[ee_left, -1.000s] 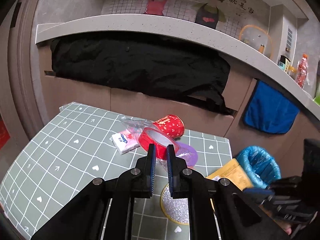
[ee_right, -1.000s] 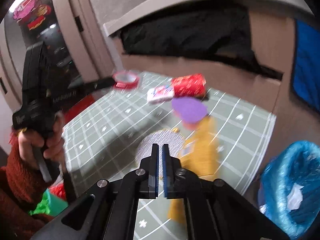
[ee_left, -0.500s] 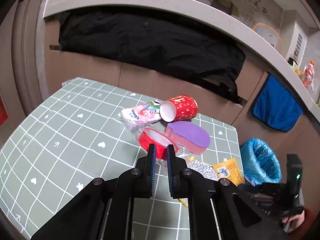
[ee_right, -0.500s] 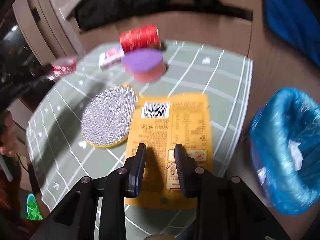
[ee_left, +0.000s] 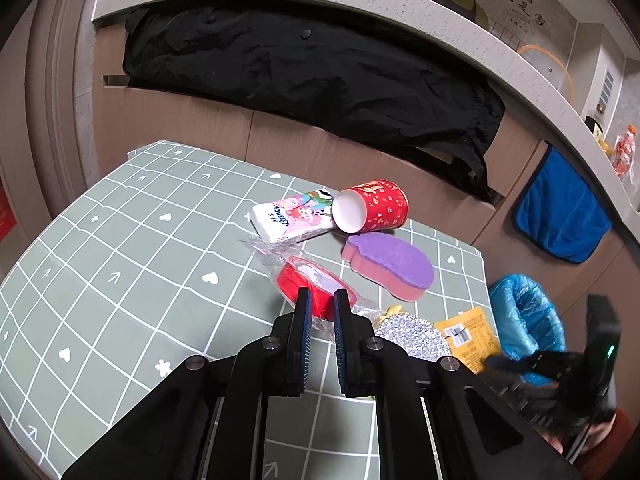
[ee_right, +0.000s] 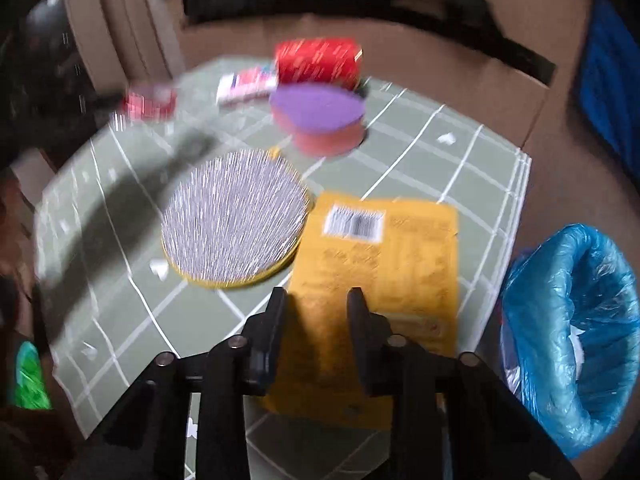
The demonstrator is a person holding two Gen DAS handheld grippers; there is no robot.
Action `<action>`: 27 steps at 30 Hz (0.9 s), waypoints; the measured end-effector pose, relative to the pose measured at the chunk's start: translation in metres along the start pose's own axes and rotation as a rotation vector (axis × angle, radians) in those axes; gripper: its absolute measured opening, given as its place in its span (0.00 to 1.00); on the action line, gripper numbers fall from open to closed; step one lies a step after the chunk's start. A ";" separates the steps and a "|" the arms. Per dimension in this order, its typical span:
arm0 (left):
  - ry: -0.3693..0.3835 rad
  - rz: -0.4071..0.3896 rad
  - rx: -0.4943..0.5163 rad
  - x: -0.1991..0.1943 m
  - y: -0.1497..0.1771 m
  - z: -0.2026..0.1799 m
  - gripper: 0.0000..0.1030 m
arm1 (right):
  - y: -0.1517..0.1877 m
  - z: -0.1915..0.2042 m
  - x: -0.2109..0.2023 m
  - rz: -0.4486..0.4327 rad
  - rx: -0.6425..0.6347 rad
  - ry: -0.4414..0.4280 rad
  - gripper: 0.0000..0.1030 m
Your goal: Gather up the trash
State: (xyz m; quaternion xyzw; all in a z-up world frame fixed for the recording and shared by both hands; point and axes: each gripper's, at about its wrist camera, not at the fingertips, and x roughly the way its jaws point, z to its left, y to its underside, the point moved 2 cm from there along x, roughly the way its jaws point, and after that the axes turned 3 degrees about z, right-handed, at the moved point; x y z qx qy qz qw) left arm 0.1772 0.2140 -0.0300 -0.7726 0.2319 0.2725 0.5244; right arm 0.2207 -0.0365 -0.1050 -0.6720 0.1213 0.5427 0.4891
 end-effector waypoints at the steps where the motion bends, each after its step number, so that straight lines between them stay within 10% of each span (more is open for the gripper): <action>1: -0.003 0.000 -0.003 0.000 0.000 0.001 0.11 | -0.001 -0.008 -0.003 -0.021 0.019 -0.009 0.28; 11: -0.012 0.043 -0.010 0.015 0.002 -0.001 0.11 | 0.006 -0.062 0.017 -0.021 0.294 -0.075 0.38; 21: -0.009 0.062 -0.005 0.021 0.003 -0.002 0.11 | 0.002 -0.007 0.006 0.002 0.011 0.138 0.31; 27: -0.008 0.055 -0.010 0.018 0.003 0.003 0.11 | 0.003 0.012 -0.025 -0.034 -0.002 -0.097 0.19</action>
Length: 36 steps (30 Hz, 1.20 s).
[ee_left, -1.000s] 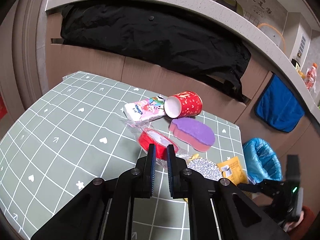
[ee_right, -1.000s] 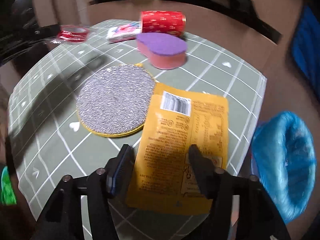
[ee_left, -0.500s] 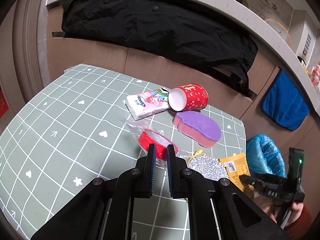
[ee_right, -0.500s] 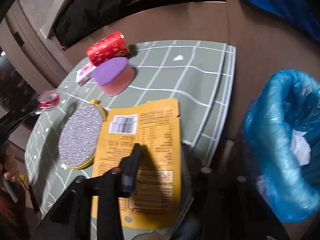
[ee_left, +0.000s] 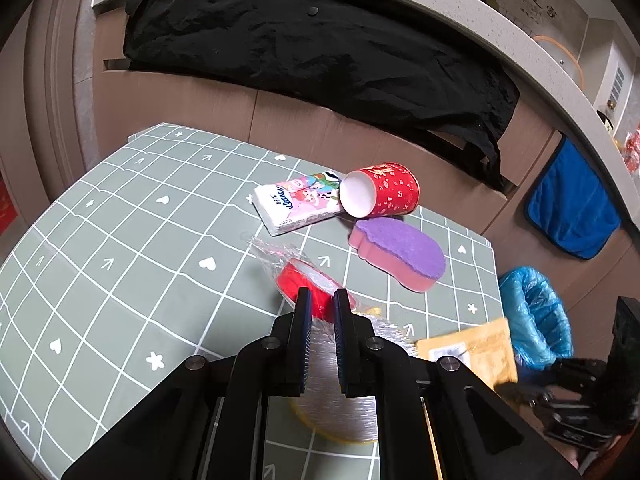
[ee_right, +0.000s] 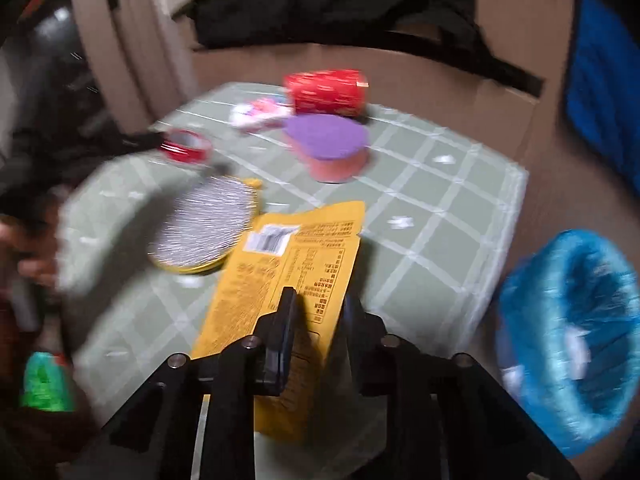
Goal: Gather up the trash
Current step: 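Lift the yellow packet with the right tool while the left tool lifts the tape roll in plastic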
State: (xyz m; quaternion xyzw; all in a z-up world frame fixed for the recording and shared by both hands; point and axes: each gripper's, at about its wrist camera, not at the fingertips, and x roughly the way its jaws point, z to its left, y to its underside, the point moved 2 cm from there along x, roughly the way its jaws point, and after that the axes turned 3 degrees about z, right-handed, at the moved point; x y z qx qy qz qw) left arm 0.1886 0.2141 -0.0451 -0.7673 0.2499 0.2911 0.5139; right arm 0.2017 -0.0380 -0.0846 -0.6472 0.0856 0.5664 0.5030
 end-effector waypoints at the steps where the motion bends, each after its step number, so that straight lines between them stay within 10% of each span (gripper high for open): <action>1: 0.003 -0.001 0.000 0.000 0.000 0.000 0.11 | 0.000 0.003 0.000 0.005 0.015 -0.063 0.15; 16: -0.010 -0.008 -0.045 -0.009 0.013 0.037 0.04 | -0.022 0.084 0.082 0.157 0.090 -0.457 0.14; 36: 0.026 -0.078 -0.036 -0.041 0.002 0.046 0.02 | -0.072 0.031 -0.043 -0.115 0.070 -0.094 0.01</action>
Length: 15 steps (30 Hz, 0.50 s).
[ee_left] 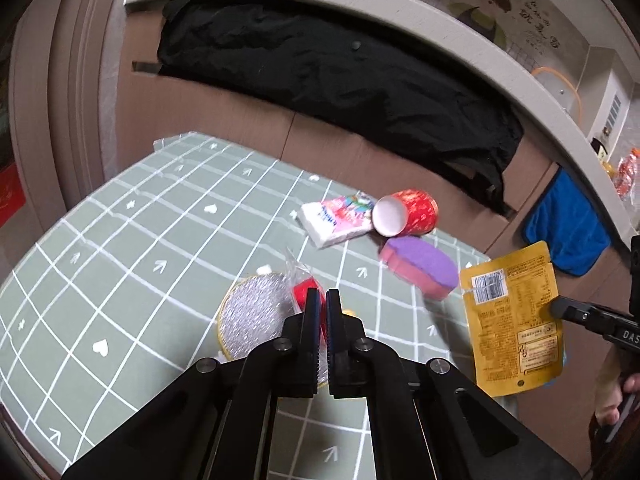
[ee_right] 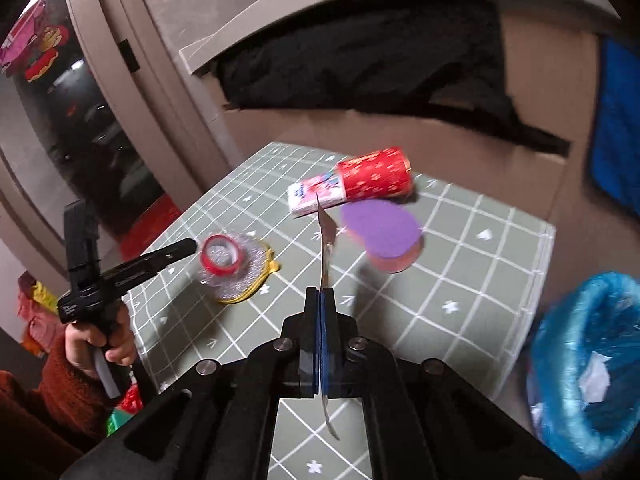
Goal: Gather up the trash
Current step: 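Lift the yellow packet with the right tool while the left tool lifts the tape roll in plastic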
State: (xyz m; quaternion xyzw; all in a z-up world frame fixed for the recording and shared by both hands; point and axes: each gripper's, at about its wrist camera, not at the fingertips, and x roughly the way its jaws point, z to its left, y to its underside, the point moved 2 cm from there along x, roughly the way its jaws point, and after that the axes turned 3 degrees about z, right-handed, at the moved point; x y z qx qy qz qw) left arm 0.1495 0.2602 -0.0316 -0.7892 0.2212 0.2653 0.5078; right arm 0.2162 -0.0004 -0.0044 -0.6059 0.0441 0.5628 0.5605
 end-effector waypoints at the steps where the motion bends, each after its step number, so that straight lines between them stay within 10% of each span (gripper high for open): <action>1: 0.006 -0.009 0.007 -0.003 -0.003 -0.004 0.02 | 0.001 -0.002 -0.004 -0.006 -0.003 0.006 0.01; 10: 0.013 -0.127 0.145 -0.030 -0.040 -0.066 0.00 | -0.019 -0.005 -0.036 -0.103 -0.052 0.084 0.01; 15: 0.025 -0.082 0.057 -0.027 -0.036 -0.041 0.01 | -0.007 -0.008 -0.026 -0.060 -0.063 0.082 0.01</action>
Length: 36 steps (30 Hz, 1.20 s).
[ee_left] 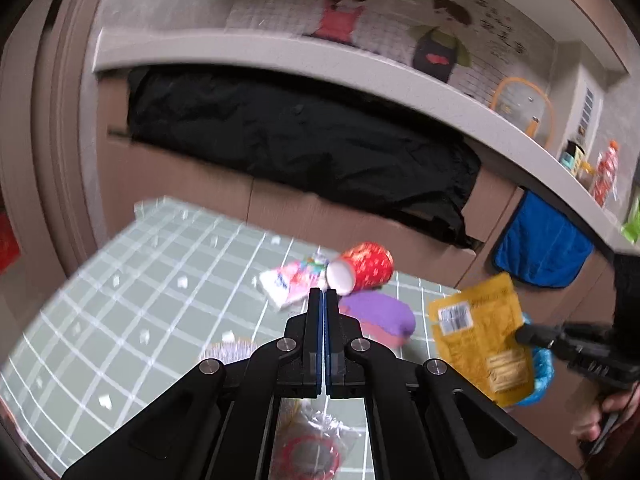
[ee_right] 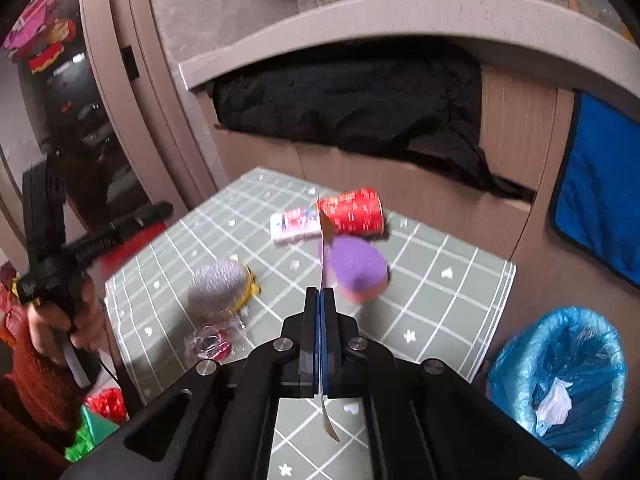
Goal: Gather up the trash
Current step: 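Lift the yellow packet with the right tool while the left tool lifts the tape roll in plastic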
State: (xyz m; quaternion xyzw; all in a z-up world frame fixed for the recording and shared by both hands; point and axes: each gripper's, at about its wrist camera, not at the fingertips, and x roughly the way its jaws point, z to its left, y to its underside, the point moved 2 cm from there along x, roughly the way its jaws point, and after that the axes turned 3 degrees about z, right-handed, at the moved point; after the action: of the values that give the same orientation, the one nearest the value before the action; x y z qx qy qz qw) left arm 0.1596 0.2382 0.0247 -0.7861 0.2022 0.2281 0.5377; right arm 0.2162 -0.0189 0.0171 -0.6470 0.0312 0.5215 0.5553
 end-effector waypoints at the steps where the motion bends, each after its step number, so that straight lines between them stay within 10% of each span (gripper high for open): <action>1: 0.006 0.023 -0.018 0.002 0.006 0.005 0.02 | 0.004 -0.001 0.002 0.009 0.002 -0.002 0.01; 6: 0.012 0.204 -0.019 0.025 0.052 0.015 0.09 | 0.028 -0.009 0.025 0.077 0.043 -0.028 0.01; 12: 0.002 0.367 0.072 0.044 0.102 -0.001 0.40 | 0.040 -0.009 0.034 0.112 0.033 -0.047 0.05; 21: -0.063 0.396 0.164 0.055 0.111 -0.011 0.40 | 0.071 0.003 0.079 0.296 0.001 -0.091 0.06; 36: -0.069 0.482 0.162 0.072 0.114 -0.018 0.43 | 0.072 -0.003 0.072 0.234 0.024 -0.054 0.02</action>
State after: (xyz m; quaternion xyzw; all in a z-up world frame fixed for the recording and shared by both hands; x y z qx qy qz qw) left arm 0.1566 0.1774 -0.0971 -0.6614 0.3830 0.3594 0.5355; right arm 0.2064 -0.0100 -0.0845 -0.6180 0.0979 0.5994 0.4992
